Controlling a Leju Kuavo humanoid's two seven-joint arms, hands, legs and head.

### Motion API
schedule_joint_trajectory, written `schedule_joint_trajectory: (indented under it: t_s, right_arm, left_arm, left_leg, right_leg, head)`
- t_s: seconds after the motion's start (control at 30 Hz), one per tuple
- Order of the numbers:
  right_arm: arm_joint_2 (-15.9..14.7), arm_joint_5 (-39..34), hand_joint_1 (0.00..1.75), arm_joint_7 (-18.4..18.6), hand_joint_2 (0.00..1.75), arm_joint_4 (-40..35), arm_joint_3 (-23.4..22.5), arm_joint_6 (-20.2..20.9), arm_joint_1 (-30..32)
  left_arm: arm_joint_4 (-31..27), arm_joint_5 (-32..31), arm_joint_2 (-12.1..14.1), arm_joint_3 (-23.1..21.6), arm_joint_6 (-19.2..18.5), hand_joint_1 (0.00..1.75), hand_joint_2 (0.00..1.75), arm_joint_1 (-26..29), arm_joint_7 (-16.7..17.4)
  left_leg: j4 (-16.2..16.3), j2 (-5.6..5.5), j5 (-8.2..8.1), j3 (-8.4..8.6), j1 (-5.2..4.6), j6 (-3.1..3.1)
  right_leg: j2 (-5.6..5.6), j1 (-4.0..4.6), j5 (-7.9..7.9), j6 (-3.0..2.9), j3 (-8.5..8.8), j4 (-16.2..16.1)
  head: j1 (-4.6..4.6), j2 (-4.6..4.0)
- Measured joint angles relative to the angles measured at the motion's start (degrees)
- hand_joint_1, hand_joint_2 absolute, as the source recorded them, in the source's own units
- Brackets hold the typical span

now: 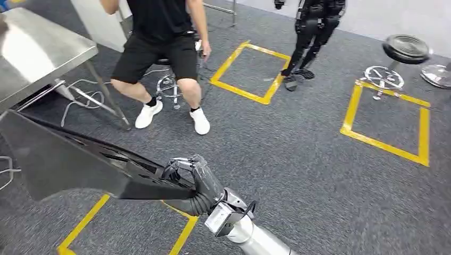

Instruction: Take the parts from the cabinet and place them on the table.

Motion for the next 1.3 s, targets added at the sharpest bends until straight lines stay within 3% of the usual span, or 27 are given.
schedule_joint_trajectory:
  t_s: [0.03, 0.07, 0.13, 0.17, 0.23, 0.3, 0.33, 0.4, 0.43, 0.5, 0.53, 0.57, 0.63, 0.67, 0.7, 0.83, 0.87, 0.9, 0.97, 1.0, 1.03, 1.07, 1.1, 1.17, 1.2, 1.23, 1.3]
  right_arm:
    - [-0.11, 0.02, 1.75, 0.00, 1.75, 0.00, 0.02, -0.02, 0.16]
    - [-0.20, 0.02, 1.75, 0.00, 1.75, -0.02, 0.02, -0.02, 0.25]
    - [-0.26, 0.02, 1.75, 0.00, 1.75, -0.22, 0.00, -0.02, 0.29]
    - [-0.35, 0.04, 1.75, 0.00, 1.75, -0.31, 0.02, 0.00, 0.31]
    - [-0.44, 0.22, 1.75, -0.02, 1.75, -0.57, 0.00, 0.02, 0.47]
    - [-0.37, 0.37, 1.75, -0.02, 1.75, -0.68, -0.02, 0.02, 0.57]
    - [-0.28, 0.57, 1.75, -0.02, 1.75, -0.85, -0.02, 0.02, 0.57]
    - [-0.13, 0.81, 1.75, -0.02, 1.75, -1.20, -0.09, 0.09, 0.60]
    - [-0.13, 0.85, 1.75, -0.04, 1.75, -1.29, -0.15, 0.22, 0.69]
    - [-0.20, 0.90, 1.75, -0.02, 1.75, -1.31, -0.31, 0.42, 1.02]
    - [-0.18, 0.96, 1.75, -0.02, 1.75, -1.31, -0.31, 0.48, 1.10]
    - [-0.18, 0.83, 1.75, -0.02, 1.75, -1.31, -0.31, 0.94, 1.10]
    - [-0.09, -0.53, 1.75, -0.02, 1.75, -1.38, -0.42, 3.28, 1.07]
    - [0.02, -1.21, 1.75, -0.02, 1.75, -1.46, -0.50, 4.27, 1.07]
    - [0.22, -2.44, 1.75, -0.02, 1.75, -1.46, -0.72, 6.00, 1.06]
    - [0.65, -7.96, 1.75, -0.02, 1.75, -1.48, -1.70, 15.30, 1.11]
    - [0.74, -9.84, 1.75, 0.00, 1.75, -1.46, -2.21, 18.90, 1.20]
    - [0.83, -11.82, 1.75, -0.04, 1.75, -1.46, -2.58, 22.93, 1.34]
    - [0.63, -13.01, 1.75, -0.11, 1.75, -1.44, -3.06, 26.47, 2.24]
    - [0.50, -13.03, 1.75, 0.00, 1.75, -1.33, -3.13, 26.80, 2.81]
    - [0.37, -13.05, 1.75, 0.00, 1.75, -1.25, -3.13, 26.86, 3.25]
    - [0.28, -12.88, 1.75, 0.00, 1.75, -1.20, -3.15, 26.86, 3.52]
    - [0.28, -12.39, 1.75, 0.00, 1.75, -1.09, -3.15, 26.84, 3.62]
    - [0.28, -12.13, 1.75, 0.00, 1.75, -1.07, -3.15, 26.80, 3.71]
    - [0.22, -12.13, 1.75, 0.00, 1.75, -1.00, -3.15, 26.80, 3.78]
    - [0.24, -11.96, 1.75, 0.00, 1.75, -0.90, -3.15, 26.75, 3.83]
    - [0.26, -11.61, 1.75, -0.02, 1.75, -0.74, -3.34, 26.53, 3.85]
  left_arm:
    - [0.00, -0.09, -0.13, 0.00, 0.15, 0.00, 1.75, 0.11, -0.11]
    - [0.00, -0.35, -0.22, 0.00, 0.35, 0.00, 1.75, 0.17, -0.24]
    - [0.00, -0.44, -0.50, -0.02, 0.81, 0.00, 1.75, 0.18, -0.39]
    - [0.00, -0.50, -0.55, -0.02, 0.85, 0.00, 1.75, 0.20, -0.50]
    - [0.00, -0.59, -0.57, -0.07, 0.92, 0.00, 1.75, 0.25, -0.66]
    - [0.00, -0.83, -0.63, -0.07, 0.92, 0.00, 1.75, 0.58, -0.66]
    - [0.00, -1.01, -0.59, -0.07, 0.90, 0.00, 1.75, 0.63, -0.66]
    - [0.00, -1.05, -0.68, -0.11, 0.90, 0.00, 1.75, 0.58, -0.66]
    - [0.00, -1.05, -0.63, -0.11, 0.92, 0.00, 1.75, 0.40, -0.66]
    - [0.00, -1.07, -0.61, -0.11, 0.92, 0.00, 1.75, 0.34, -0.72]
    - [0.00, -1.00, -0.63, -0.11, 0.85, 0.00, 1.75, 0.48, -1.16]
    - [0.00, -0.90, -0.63, -0.09, 0.81, 0.00, 1.75, 0.56, -1.53]
    - [0.00, -0.64, -0.57, -0.02, 0.81, 0.00, 1.75, 0.54, -2.01]
    - [0.00, -0.48, -0.50, 0.00, 0.85, 0.00, 1.75, 0.48, -2.14]
    - [-0.02, -0.48, -0.42, 0.04, 0.85, 0.00, 1.75, 0.25, -2.14]
    - [-0.02, -0.76, -0.35, 0.39, 0.74, 0.00, 1.75, 0.12, -2.14]
    - [-0.02, -1.14, -0.53, 0.39, 0.55, 0.00, 1.75, 0.28, -2.14]
    - [-0.02, -1.44, -0.53, 0.42, 0.26, 0.00, 1.75, 0.08, -2.12]
    - [-0.02, -1.73, -0.55, 0.42, -0.04, 0.00, 1.75, -0.29, -2.08]
    - [-0.02, -1.88, -0.59, 0.42, -0.22, 0.00, 1.75, -0.28, -2.01]
    - [-0.02, -2.03, -0.59, 0.42, -0.26, 0.00, 1.75, -0.23, -1.88]
    - [0.00, -2.12, -0.63, 0.42, -0.28, 0.00, 1.75, -0.04, -1.75]
    - [0.00, -2.14, -0.68, 0.42, -0.28, 0.00, 1.75, 0.03, -1.73]
    - [-0.02, -2.23, -0.79, 0.44, -0.30, 0.00, 1.75, 0.02, -1.73]
    - [0.00, -2.23, -0.77, 0.44, -0.35, 0.00, 1.75, 0.06, -1.73]
    - [-0.02, -2.23, -0.74, 0.48, -0.35, 0.00, 1.75, -0.01, -1.73]
    - [0.00, -2.23, -0.77, 0.66, -0.37, 0.00, 1.75, 0.23, -1.77]
  left_leg:
    - [0.04, -0.88, 0.00, 0.03, 0.20, -0.22]
    - [0.15, -1.77, -0.06, 0.05, 0.43, -0.54]
    - [0.97, -3.49, -0.50, -0.02, 1.08, -1.43]
    - [1.80, -4.23, -0.96, -0.46, 1.19, -2.16]
    - [2.35, -5.00, -1.34, -1.05, 0.96, -2.96]
    - [2.04, -5.61, -1.03, -1.26, 1.34, -3.57]
    - [2.27, -5.98, -1.22, -1.30, 1.57, -3.76]
    - [6.40, -0.36, -3.83, -3.16, 1.26, -4.11]
    - [10.62, 1.02, -5.98, -5.37, 1.36, -4.32]
    - [19.32, 1.76, -9.23, -10.16, 1.41, -4.51]
    - [20.58, 1.78, -8.78, -11.09, 1.41, -4.42]
    - [18.58, 1.84, -6.99, -10.33, 1.40, -4.27]
    - [9.54, 3.04, -2.14, -5.64, 1.25, -3.63]
    - [4.12, 5.95, -0.37, -2.62, 0.84, -2.98]
    - [3.60, 7.57, -1.37, -2.26, 0.19, -2.72]
    - [2.53, 4.46, -1.29, -2.07, -0.21, -1.84]
    - [1.63, 3.74, -0.69, -1.06, 0.52, -1.64]
    - [1.25, 3.04, -0.38, -0.73, 0.59, -1.06]
    - [1.25, 1.17, -0.50, -0.75, 0.56, -0.88]
    - [1.26, 0.08, -0.55, -0.76, 0.55, -0.86]
    - [1.27, -0.79, -0.59, -0.74, 0.54, -0.88]
    - [1.29, -1.81, -0.63, -0.66, 0.54, -0.95]
    - [1.33, -2.68, -0.68, -0.58, 0.54, -1.01]
    - [1.64, -4.35, -0.92, -0.45, 0.58, -1.37]
    - [1.86, -5.06, -1.17, -0.42, 0.72, -1.76]
    - [2.11, -5.62, -1.44, -0.74, 0.32, -2.15]
    - [1.91, -6.37, -1.28, -1.08, 0.77, -2.89]
  right_leg:
    - [-0.01, -0.26, 0.56, 0.66, -0.28, 0.08]
    - [0.01, -0.64, 2.11, 1.56, 0.77, -2.66]
    - [0.95, -1.52, 6.62, 3.49, 5.56, -12.87]
    - [3.70, -2.24, 7.69, 4.01, 7.27, -16.86]
    - [2.73, -1.65, 7.65, 2.26, 7.48, -16.69]
    - [2.13, -1.36, 7.83, 1.36, 7.45, -16.65]
    - [1.57, -2.11, 8.00, 0.91, 7.52, -16.93]
    - [0.43, -1.72, 7.77, 0.05, 7.75, -16.95]
    - [-0.25, -1.48, 7.66, -0.12, 7.78, -16.95]
    - [-1.86, -1.11, 7.41, -0.45, 7.76, -16.94]
    - [-2.63, -0.98, 7.29, -0.57, 7.82, -16.94]
    - [-3.32, -0.89, 7.16, -0.69, 7.93, -16.93]
    - [-4.50, -0.74, 6.72, -0.54, 8.46, -16.94]
    - [-5.06, -0.59, 6.47, -0.38, 8.87, -16.95]
    - [-5.61, -0.02, 6.21, 0.03, 8.99, -17.02]
    - [-8.07, 0.00, 5.73, 1.21, 10.24, -17.81]
    - [-5.20, -0.11, 5.27, 1.48, 9.75, -16.95]
    - [-2.13, -0.23, 3.88, 1.05, 8.86, -14.25]
    - [-0.40, -0.46, 0.55, 0.40, 4.37, -5.78]
    - [-0.21, -0.47, -0.81, 0.42, 1.71, -1.48]
    - [-0.10, -0.46, -0.91, 0.72, 0.19, 0.41]
    - [-0.01, -0.46, 0.30, 1.35, -0.06, -0.60]
    - [0.03, -0.47, 2.34, 2.01, 1.08, -4.09]
    - [1.34, -0.79, 7.43, 3.03, 5.32, -14.52]
    - [3.60, -0.99, 8.62, 2.43, 6.13, -16.75]
    - [4.22, -0.80, 8.77, 2.09, 6.53, -17.55]
    - [3.46, -0.46, 8.83, 1.00, 6.67, -17.22]
  head:
    - [0.00, 0.00]
    - [0.00, 0.00]
    - [0.02, 0.00]
    - [0.07, 0.00]
    - [0.00, 0.00]
    - [0.02, 0.00]
    - [0.04, 0.00]
    - [-0.37, 0.00]
    - [-0.37, 0.00]
    - [-0.37, 0.00]
    - [-0.37, 0.00]
    - [-0.37, 0.00]
    - [-0.37, 0.00]
    - [-0.37, 0.00]
    - [-0.31, 0.00]
    - [-0.35, 0.00]
    - [-0.20, 0.00]
    - [-0.24, 0.00]
    - [-0.11, 0.00]
    - [-0.07, 0.00]
    - [-0.07, 0.00]
    - [-0.04, 0.00]
    - [-0.04, 0.00]
    - [-0.04, 0.00]
    - [-0.15, 0.00]
    - [-0.04, 0.00]
    - [-0.20, 0.00]
